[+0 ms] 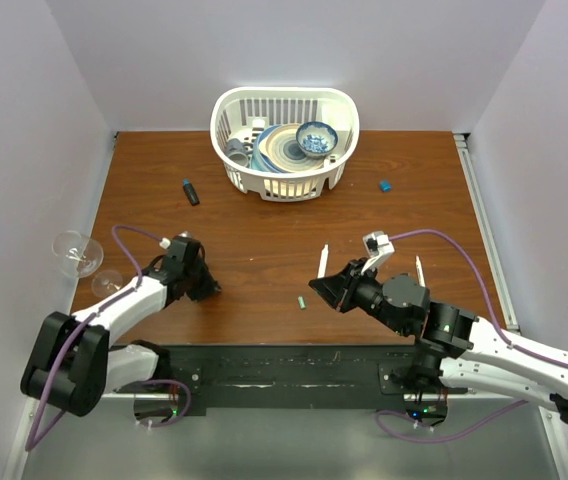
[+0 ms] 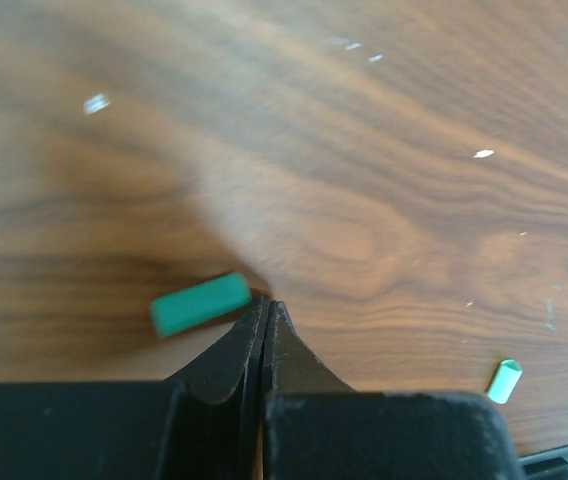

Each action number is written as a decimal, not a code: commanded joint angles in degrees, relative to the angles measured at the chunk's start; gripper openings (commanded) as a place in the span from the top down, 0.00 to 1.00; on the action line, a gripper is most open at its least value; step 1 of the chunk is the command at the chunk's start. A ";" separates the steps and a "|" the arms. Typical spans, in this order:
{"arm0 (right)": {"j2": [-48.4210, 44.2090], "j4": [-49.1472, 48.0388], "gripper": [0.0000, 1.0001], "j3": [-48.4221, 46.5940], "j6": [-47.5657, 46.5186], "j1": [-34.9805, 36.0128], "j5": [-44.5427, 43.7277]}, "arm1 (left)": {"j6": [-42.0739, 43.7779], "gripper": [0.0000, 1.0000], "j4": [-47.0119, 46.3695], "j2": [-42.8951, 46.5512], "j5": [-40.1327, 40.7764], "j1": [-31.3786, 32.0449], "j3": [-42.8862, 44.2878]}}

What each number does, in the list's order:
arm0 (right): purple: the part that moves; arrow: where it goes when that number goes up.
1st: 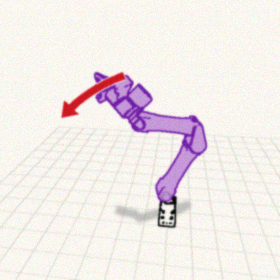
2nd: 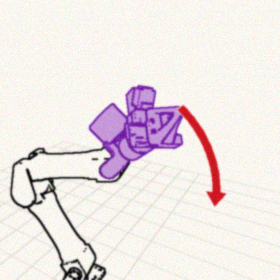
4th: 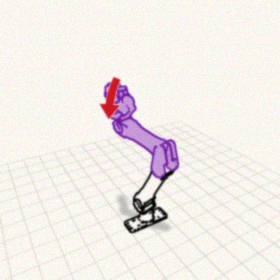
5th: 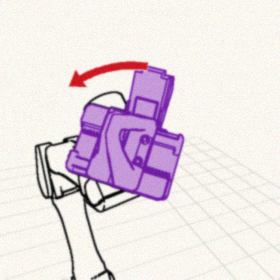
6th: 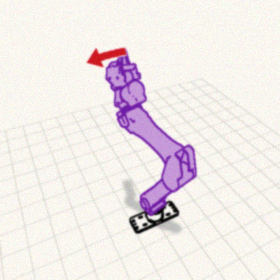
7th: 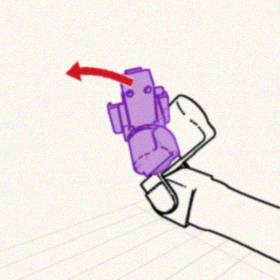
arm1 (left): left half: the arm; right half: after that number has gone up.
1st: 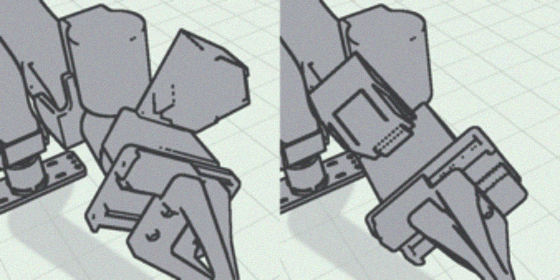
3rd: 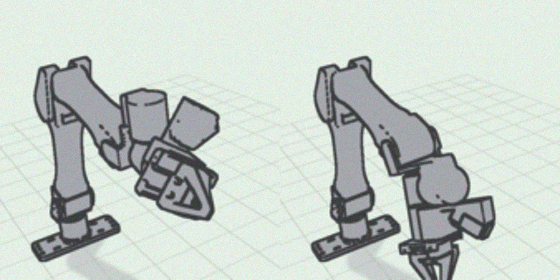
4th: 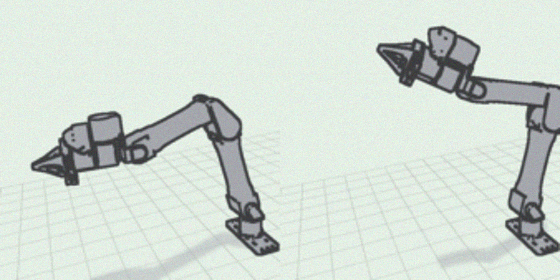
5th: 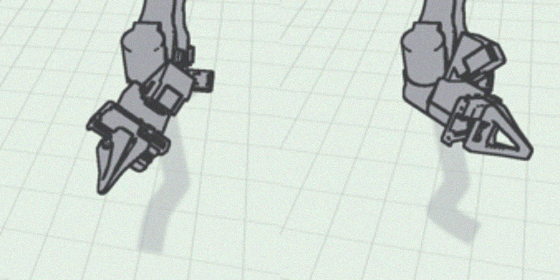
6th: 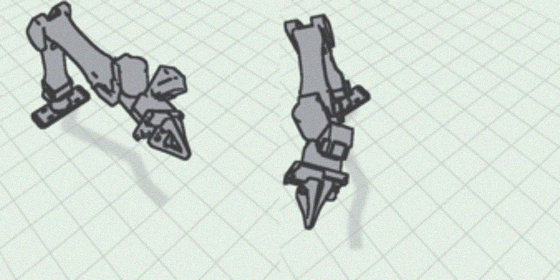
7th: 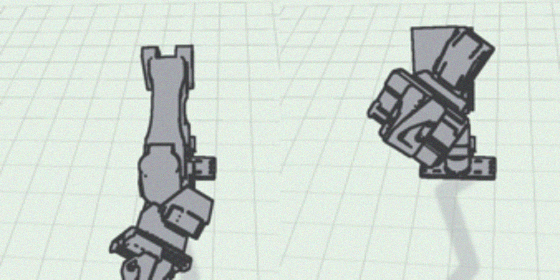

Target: Insert the pens into the pen caps

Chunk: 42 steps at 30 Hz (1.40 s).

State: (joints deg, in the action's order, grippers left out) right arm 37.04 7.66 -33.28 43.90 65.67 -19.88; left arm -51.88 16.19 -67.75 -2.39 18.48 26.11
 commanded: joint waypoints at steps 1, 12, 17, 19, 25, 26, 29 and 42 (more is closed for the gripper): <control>-1.79 -0.72 1.00 -0.39 -0.22 0.16 -1.74 | 1.95 1.00 -4.67 -4.06 -2.18 1.64 4.03; -4.69 2.45 1.00 0.23 -0.04 0.07 -3.06 | 26.82 0.76 18.08 -1.95 10.92 1.38 21.17; -4.60 3.59 1.00 -0.12 -0.04 0.07 -2.89 | 31.13 0.51 20.81 -5.72 5.39 0.77 25.47; -4.78 4.64 1.00 -0.82 -0.31 0.07 -2.80 | 31.84 0.50 23.19 -9.41 4.60 0.77 26.01; -6.80 6.05 1.00 -1.09 -0.39 0.16 -3.94 | 31.57 0.41 24.68 -11.70 2.75 0.24 25.83; -6.98 5.96 1.00 -1.00 -0.31 0.07 -4.03 | 31.66 0.40 24.77 -13.01 2.66 0.15 25.84; -6.98 5.87 1.00 -0.82 -0.13 0.07 -3.94 | 31.93 0.40 25.30 -15.04 1.17 0.06 25.92; -8.03 6.93 1.00 -1.53 -0.48 0.16 -4.73 | 32.28 0.36 24.60 -17.42 -2.26 0.06 24.78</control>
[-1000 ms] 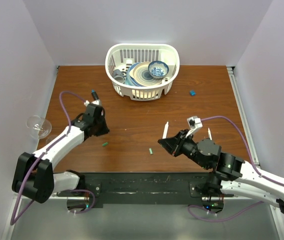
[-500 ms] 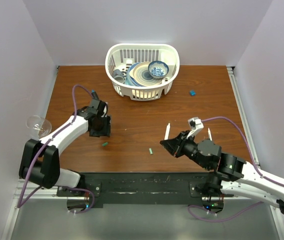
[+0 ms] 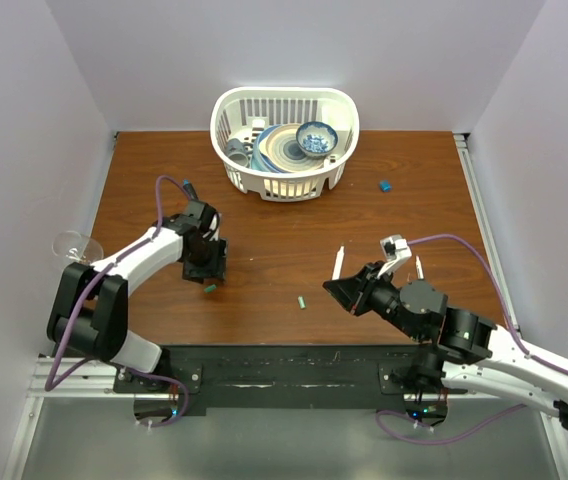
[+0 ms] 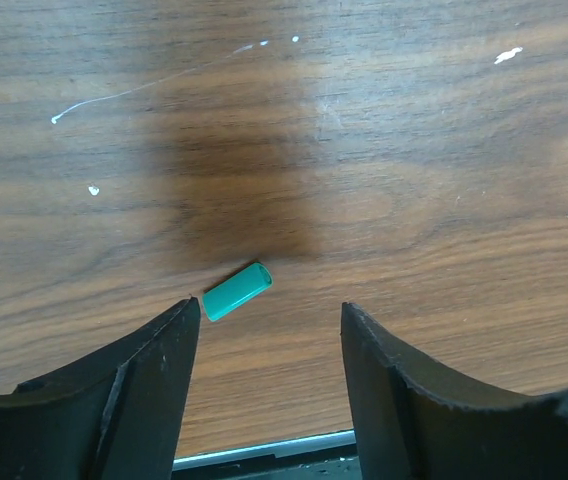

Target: Insert the pens into the pen caps

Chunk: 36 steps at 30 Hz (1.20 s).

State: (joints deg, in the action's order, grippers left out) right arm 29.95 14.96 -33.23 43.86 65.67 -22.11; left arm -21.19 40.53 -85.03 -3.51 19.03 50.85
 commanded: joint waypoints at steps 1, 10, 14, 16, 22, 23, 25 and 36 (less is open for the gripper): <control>-1.21 -0.11 1.00 -1.57 -0.44 0.07 -2.50 | 1.59 0.36 0.33 -0.39 -1.06 -0.48 0.13; -3.93 1.03 1.00 -0.61 0.09 0.07 -3.03 | 1.24 0.34 -0.10 -0.92 -3.87 -0.48 -1.45; -5.34 1.38 1.00 0.01 0.62 0.16 -3.03 | 0.98 0.34 0.25 -0.93 -4.05 -0.39 -1.98; -5.78 2.35 1.00 -0.16 0.62 0.07 -3.47 | 0.89 0.34 0.42 -0.49 -3.96 -0.39 -2.33; -7.02 2.70 1.00 -0.08 0.44 0.07 -3.82 | 0.98 0.37 -0.63 0.13 -6.60 -0.39 -3.65; -7.02 2.62 1.00 0.01 0.61 0.07 -3.65 | 0.98 0.37 -0.89 0.22 -6.77 -0.39 -3.74; -6.75 2.62 1.00 0.10 0.70 0.07 -3.56 | 0.89 0.39 -1.16 0.66 -6.77 -0.39 -3.57; -7.19 2.79 1.00 0.36 0.97 0.07 -3.29 | -0.78 0.52 -2.57 -2.94 0.25 -0.31 -1.46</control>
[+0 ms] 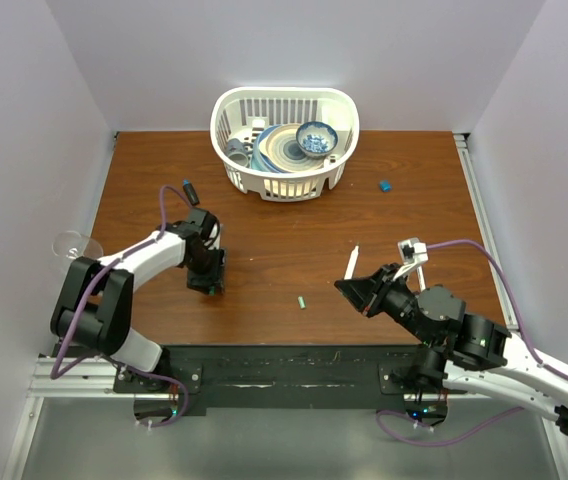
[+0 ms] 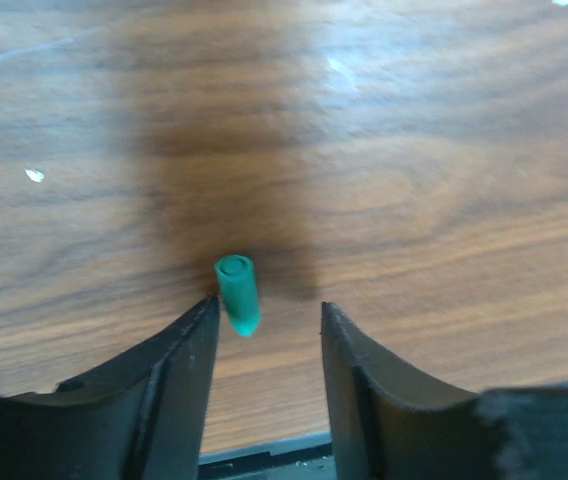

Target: Insert the pens into the pen caps

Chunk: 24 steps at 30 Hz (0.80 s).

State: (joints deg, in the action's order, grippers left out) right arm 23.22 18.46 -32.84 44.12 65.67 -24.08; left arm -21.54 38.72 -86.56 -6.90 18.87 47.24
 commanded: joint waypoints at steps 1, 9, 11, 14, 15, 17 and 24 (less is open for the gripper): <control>-0.89 -0.44 1.00 -0.03 0.79 0.16 -1.50 | -0.61 0.53 -0.66 -1.94 4.17 -0.15 2.24; -1.87 0.53 1.00 -0.12 0.62 0.07 -2.47 | -1.31 0.62 0.92 -4.05 9.44 1.95 3.64; -1.69 0.53 1.00 -0.12 0.53 0.16 -2.47 | -1.40 0.64 1.01 -4.66 9.62 2.39 3.64; -1.60 0.53 1.00 -0.12 0.53 0.07 -2.56 | -1.93 0.67 1.27 -5.72 10.76 3.80 3.65; -1.51 0.44 1.00 -0.12 0.53 0.07 -2.56 | -2.19 0.70 1.36 -5.81 11.11 4.32 3.73; -1.51 0.35 1.00 -0.12 0.44 -0.01 -2.47 | -2.37 0.72 1.18 -6.25 11.11 4.50 3.47; -1.78 1.05 1.00 -0.21 0.53 0.07 -2.12 | -2.72 0.90 -0.31 -7.48 9.72 4.77 2.33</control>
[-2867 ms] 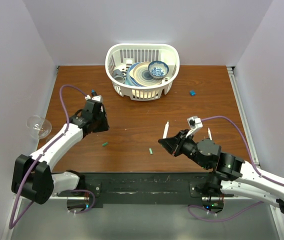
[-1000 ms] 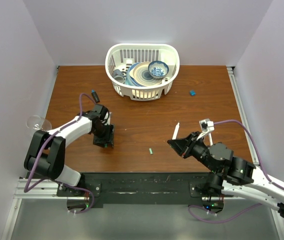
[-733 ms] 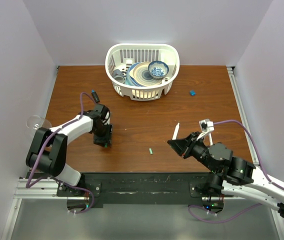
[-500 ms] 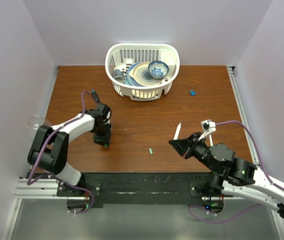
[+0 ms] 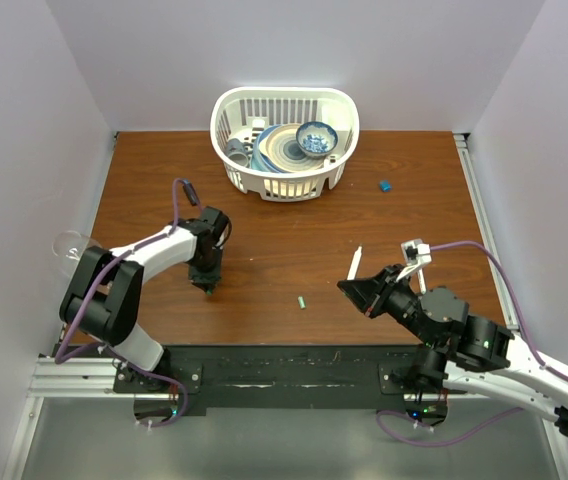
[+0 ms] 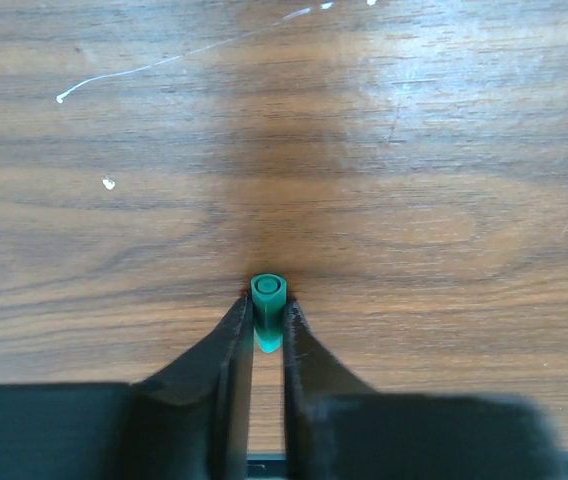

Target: Insert the pens into the pen caps

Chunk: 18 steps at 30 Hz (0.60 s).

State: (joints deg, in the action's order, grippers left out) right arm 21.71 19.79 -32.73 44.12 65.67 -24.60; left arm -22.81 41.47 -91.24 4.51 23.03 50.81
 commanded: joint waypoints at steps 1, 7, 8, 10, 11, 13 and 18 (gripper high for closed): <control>-0.79 -0.28 1.00 -0.23 0.53 0.07 -1.59 | -1.62 0.93 -3.24 -2.54 -1.96 0.70 -1.50; 0.95 -2.47 1.00 0.47 0.00 0.07 1.12 | -3.64 1.00 -5.70 3.50 -7.32 0.70 -2.82; 2.96 -3.09 1.00 0.39 -0.08 0.16 1.92 | -4.26 1.00 -6.22 4.92 -7.76 0.70 -2.82; 5.34 -5.19 1.00 -0.14 -0.26 0.07 3.76 | -4.96 1.00 -6.75 8.86 -8.90 0.70 -2.91; 6.75 -6.16 1.00 -0.31 -0.35 0.07 5.77 | -5.49 1.00 -7.02 10.28 -9.43 0.70 -2.91; 10.79 -9.67 1.00 -0.32 -0.26 0.16 7.89 | -6.19 1.00 -8.77 14.66 -12.67 0.70 -2.99; 21.14 -22.74 1.00 0.39 -0.52 0.07 15.10 | -12.07 1.00 -18.25 27.66 -24.61 0.79 -4.39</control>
State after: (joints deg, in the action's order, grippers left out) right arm 36.23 11.00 -32.42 44.05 65.60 -16.60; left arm -29.15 33.54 -73.32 -8.71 23.66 47.05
